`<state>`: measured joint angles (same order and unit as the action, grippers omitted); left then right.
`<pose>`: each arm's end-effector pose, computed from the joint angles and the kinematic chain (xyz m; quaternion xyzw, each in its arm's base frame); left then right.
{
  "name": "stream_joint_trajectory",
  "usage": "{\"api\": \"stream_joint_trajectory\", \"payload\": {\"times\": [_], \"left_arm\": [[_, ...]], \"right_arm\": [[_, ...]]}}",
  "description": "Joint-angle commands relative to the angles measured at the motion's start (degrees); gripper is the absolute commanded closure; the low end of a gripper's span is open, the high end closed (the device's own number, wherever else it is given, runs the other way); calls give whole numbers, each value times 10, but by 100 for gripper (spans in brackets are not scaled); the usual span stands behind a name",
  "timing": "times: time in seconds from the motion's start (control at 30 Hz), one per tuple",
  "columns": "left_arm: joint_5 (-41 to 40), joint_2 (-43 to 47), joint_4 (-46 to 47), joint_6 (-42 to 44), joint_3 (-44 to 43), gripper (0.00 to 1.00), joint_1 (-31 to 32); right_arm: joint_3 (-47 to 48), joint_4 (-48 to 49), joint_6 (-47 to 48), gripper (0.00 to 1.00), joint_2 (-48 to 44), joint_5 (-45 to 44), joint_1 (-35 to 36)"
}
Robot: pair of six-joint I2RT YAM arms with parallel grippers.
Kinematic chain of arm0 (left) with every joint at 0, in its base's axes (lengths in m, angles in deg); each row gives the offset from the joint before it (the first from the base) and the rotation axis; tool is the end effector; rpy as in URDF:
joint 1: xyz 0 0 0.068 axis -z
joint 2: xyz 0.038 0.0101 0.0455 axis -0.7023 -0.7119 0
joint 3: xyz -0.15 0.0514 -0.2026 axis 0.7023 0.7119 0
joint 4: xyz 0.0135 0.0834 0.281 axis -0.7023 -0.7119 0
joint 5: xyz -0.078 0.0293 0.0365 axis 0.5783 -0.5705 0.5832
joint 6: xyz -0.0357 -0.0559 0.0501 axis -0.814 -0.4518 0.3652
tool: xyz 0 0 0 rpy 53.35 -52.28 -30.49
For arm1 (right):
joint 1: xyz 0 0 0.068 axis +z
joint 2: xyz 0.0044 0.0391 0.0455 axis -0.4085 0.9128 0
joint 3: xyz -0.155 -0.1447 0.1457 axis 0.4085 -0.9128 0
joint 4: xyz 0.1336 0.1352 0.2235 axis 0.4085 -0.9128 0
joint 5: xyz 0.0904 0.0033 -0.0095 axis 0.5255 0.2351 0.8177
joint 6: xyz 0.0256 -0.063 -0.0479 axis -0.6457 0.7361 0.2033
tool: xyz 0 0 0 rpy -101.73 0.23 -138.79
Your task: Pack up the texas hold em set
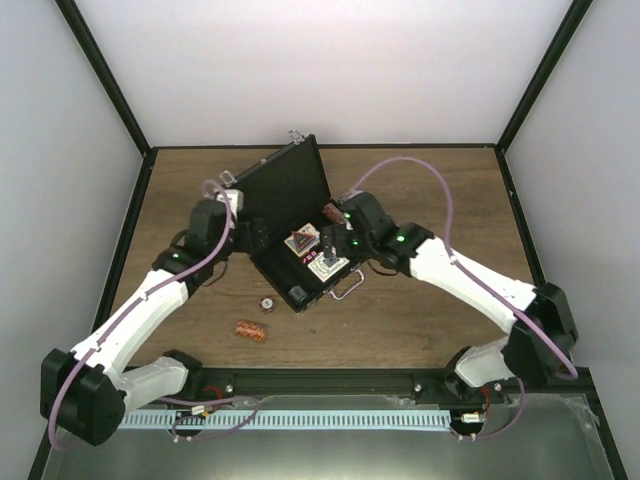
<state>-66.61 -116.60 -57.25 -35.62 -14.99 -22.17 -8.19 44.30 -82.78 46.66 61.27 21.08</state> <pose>0.2887 -0.1146 0.2432 0.0338 0.8787 -0.1334 0.4572 0.2715 0.2589 0.2387 -0.1248 0.9158 0.1672 0.3432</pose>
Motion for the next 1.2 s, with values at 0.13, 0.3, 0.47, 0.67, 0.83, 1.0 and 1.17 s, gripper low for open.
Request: {"api": "stream_joint_trajectory", "payload": {"times": [0.13,0.3,0.47,0.67,0.83,1.0,1.17], "left_arm": [[67,-23,-77,-215,52,0,112],[16,-1,-153,-274,80,0,152],[4,-12,-236,-307,93,0,157],[-2,-17,-267,-333,114,0,189],[-45,-25,-313,-327,96,0,200],[-48,-36,-321,-320,105,0,216],[-56,-56,-312,-293,89,0,253]], "right_arm": [[-121,14,22,0,-130,72,-85],[-161,8,31,0,-186,78,-116],[-195,24,14,0,-208,111,-121],[-220,36,0,0,-212,124,-121],[-219,40,-4,0,-202,128,-120],[-216,45,-6,0,-189,127,-120],[-217,52,-11,0,-182,134,-121]]}}
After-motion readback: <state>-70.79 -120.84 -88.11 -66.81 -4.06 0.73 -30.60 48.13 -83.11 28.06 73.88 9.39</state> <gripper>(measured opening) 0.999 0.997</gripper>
